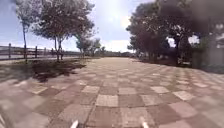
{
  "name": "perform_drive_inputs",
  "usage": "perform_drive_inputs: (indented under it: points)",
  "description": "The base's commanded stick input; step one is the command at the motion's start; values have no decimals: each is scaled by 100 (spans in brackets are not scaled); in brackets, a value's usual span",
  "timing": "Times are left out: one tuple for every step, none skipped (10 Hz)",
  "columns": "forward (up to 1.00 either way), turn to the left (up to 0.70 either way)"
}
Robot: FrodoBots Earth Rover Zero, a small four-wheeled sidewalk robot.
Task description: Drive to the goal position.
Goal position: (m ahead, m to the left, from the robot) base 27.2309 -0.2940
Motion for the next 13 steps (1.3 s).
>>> perform_drive_inputs:
  points:
    - [100,0]
    - [100,0]
    - [100,0]
    - [100,0]
    - [100,0]
    - [100,0]
    - [100,0]
    - [100,0]
    - [100,0]
    - [100,0]
    - [100,0]
    - [100,0]
    - [100,0]
